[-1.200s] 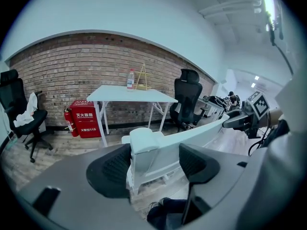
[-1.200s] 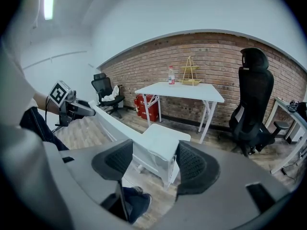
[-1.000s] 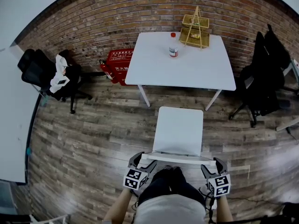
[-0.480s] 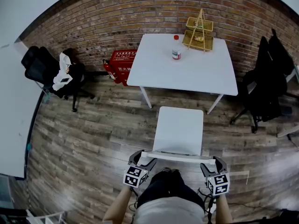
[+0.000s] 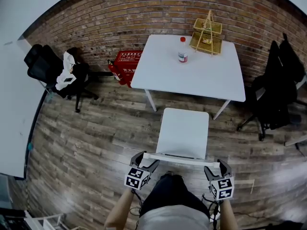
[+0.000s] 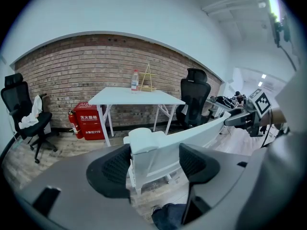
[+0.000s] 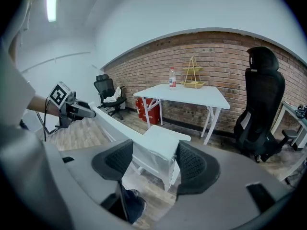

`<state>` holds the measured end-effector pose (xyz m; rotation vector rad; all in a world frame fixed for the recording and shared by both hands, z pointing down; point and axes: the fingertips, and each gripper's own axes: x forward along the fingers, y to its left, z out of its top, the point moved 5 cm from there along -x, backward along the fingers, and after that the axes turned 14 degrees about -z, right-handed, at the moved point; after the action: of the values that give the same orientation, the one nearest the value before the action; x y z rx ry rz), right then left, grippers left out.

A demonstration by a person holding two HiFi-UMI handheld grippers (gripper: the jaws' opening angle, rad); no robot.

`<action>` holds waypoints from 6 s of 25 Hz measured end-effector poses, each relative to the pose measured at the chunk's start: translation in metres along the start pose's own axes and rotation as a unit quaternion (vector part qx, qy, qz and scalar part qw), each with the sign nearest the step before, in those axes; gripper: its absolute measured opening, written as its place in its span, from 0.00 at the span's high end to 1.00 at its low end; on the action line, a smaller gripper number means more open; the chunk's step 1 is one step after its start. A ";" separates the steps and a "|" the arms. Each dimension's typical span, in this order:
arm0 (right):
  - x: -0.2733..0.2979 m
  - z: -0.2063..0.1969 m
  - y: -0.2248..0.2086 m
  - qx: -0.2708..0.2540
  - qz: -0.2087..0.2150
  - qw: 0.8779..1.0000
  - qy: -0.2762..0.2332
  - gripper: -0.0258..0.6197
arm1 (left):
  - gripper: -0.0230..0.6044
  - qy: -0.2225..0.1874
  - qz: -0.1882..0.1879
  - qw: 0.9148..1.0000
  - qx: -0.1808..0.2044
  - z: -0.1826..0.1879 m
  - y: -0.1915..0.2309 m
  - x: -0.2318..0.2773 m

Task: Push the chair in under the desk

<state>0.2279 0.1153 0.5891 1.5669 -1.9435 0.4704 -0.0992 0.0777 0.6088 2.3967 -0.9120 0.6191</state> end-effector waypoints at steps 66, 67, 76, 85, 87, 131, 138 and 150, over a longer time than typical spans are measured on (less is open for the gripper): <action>0.124 0.107 -0.052 -0.004 -0.009 1.000 0.016 0.51 | 0.45 0.024 -0.018 1.000 -0.002 0.110 0.106 0.097; 0.127 0.107 -0.054 -0.002 -0.009 1.000 0.014 0.51 | 0.45 0.025 -0.017 1.000 -0.003 0.112 0.107 0.099; 0.148 0.122 -0.070 0.003 -0.008 1.000 0.006 0.51 | 0.45 0.023 -0.013 1.000 -0.005 0.130 0.117 0.117; 0.157 0.131 -0.080 0.000 -0.004 1.000 0.006 0.51 | 0.45 0.018 -0.008 1.000 -0.007 0.140 0.121 0.125; 0.159 0.131 -0.081 0.000 -0.005 1.000 0.008 0.51 | 0.45 0.017 -0.007 1.000 -0.007 0.141 0.122 0.127; 0.228 0.186 -0.099 0.014 -0.011 0.999 0.028 0.51 | 0.45 0.015 -0.018 1.000 0.002 0.195 0.185 0.173; 0.236 0.192 -0.103 0.015 -0.009 0.999 0.027 0.51 | 0.45 0.013 -0.017 1.000 0.000 0.205 0.191 0.177; 0.250 0.203 -0.117 0.011 -0.009 1.000 0.027 0.51 | 0.45 0.020 -0.013 1.000 -0.005 0.218 0.197 0.190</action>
<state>0.2623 -0.2256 0.5840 1.5684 -1.8889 0.5234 -0.0586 -0.2698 0.6043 2.3747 -0.8628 0.6479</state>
